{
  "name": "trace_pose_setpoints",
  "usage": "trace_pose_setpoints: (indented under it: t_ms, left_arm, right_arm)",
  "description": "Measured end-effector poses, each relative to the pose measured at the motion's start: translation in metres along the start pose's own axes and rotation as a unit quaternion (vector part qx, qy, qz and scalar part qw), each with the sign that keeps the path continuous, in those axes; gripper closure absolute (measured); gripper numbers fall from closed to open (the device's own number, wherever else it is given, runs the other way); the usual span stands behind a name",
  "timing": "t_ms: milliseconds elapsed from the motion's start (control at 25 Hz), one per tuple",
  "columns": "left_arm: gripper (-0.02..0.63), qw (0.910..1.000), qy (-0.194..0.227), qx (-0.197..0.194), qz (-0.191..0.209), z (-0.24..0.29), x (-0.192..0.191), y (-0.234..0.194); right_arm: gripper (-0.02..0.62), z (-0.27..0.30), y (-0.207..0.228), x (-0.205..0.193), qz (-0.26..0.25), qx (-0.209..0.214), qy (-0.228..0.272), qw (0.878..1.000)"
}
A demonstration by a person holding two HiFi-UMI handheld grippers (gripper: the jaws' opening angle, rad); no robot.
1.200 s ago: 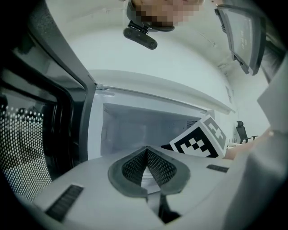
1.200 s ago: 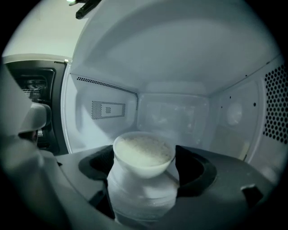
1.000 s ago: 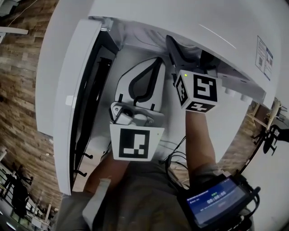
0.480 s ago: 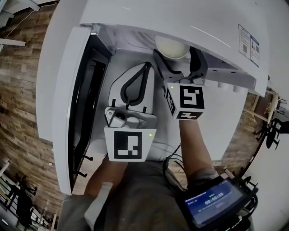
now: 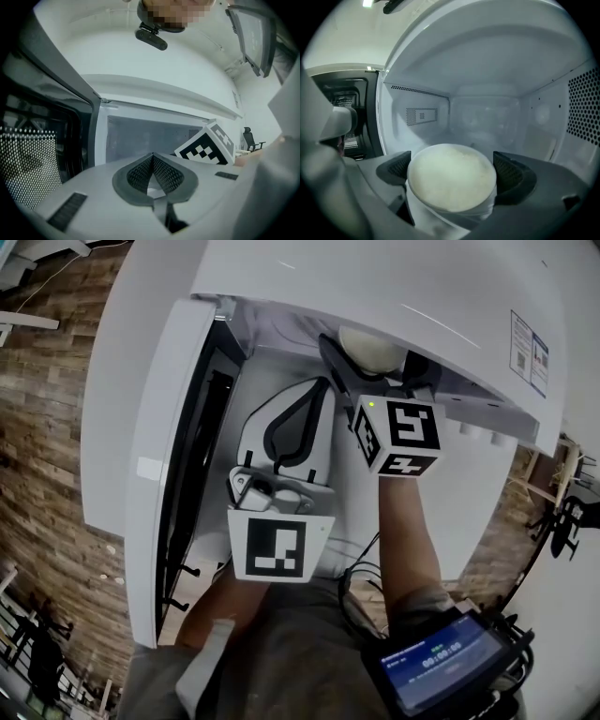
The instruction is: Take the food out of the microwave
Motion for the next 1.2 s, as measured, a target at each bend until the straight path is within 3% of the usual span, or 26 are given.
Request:
trace_pose_setpoints:
  t_ms: [640,920,1200]
  left_arm:
    - [0.600,0.9999,0.016,0.003,0.004,-0.019,0.008,0.001]
    - [0.600,0.9995,0.029,-0.002,0.012,-0.044,0.018,0.017]
    - [0.600,0.9982,0.050,-0.015,0.030,-0.074,0.034,0.033]
  right_arm:
    - [0.063,-0.018,-0.014,-0.005,-0.013,0.002,0.014,1.000]
    - [0.062,-0.056,-0.034,-0.005,-0.026,0.019,0.019,0.999]
    - [0.061,-0.110,-0.051,-0.029,-0.028,0.014,0.005,0.999]
Point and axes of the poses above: the fingertips, and each gripper's own axes: z forward along the fingers, y to its right, x out of its top, the point moved 10 cm from there along -z, backward along the fingers, and after that the axes turned 15 degrees about x, right-handed, at the moved point
